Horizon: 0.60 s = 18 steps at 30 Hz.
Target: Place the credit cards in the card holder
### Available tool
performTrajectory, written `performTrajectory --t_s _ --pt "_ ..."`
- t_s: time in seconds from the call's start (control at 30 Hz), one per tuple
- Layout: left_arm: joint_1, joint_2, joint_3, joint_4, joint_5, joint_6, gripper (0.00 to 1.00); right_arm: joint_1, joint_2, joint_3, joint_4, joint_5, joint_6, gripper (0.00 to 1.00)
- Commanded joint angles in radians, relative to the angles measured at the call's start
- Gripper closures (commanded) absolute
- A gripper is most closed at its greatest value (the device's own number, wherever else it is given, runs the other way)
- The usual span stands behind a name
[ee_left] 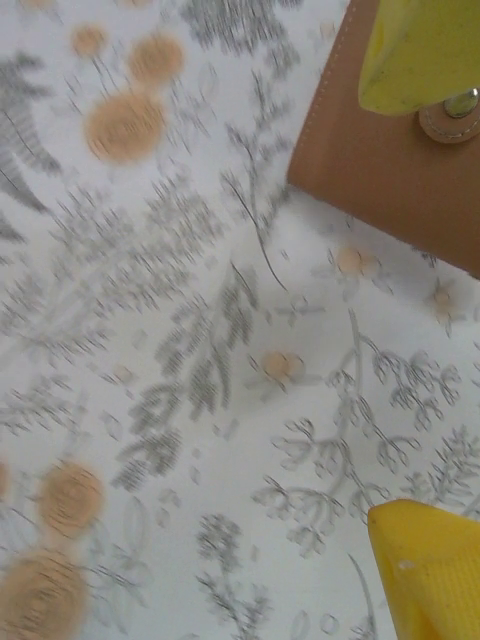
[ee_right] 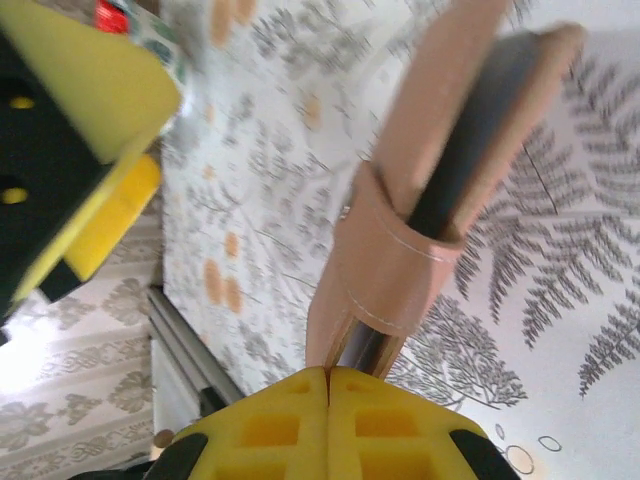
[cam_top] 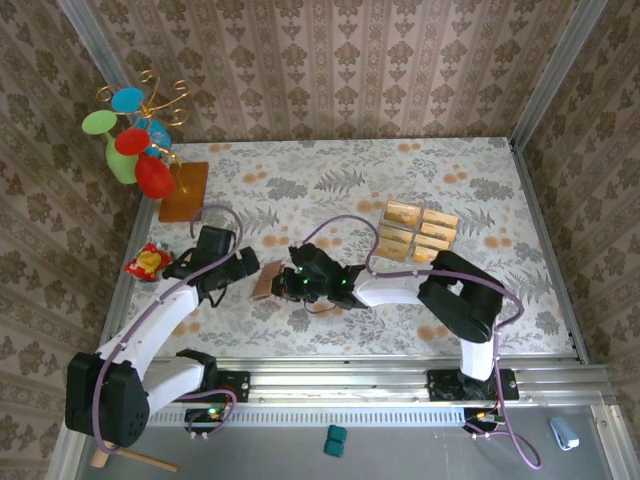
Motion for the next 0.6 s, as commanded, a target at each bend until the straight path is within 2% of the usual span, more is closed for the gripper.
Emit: performTrajectory --t_s 0.0,0.27,0.43,0.57 --pt "0.019 0.026 0.054 0.024 0.088 0.051 0.0 -0.024 -0.076 -0.026 -0.038 -0.018 -0.06 1.0" --pt "0.029 0.101 0.08 0.149 0.245 0.035 0.0 -0.097 -0.165 -0.081 -0.051 -0.067 -0.105 1.0" --pt "0.034 0.117 0.076 0.282 0.407 -0.013 0.0 -0.137 -0.228 -0.101 -0.051 -0.102 -0.125 1.0" --pt "0.047 0.138 0.074 0.42 0.55 -0.104 0.0 -0.169 -0.288 -0.111 -0.053 -0.13 -0.137 1.0"
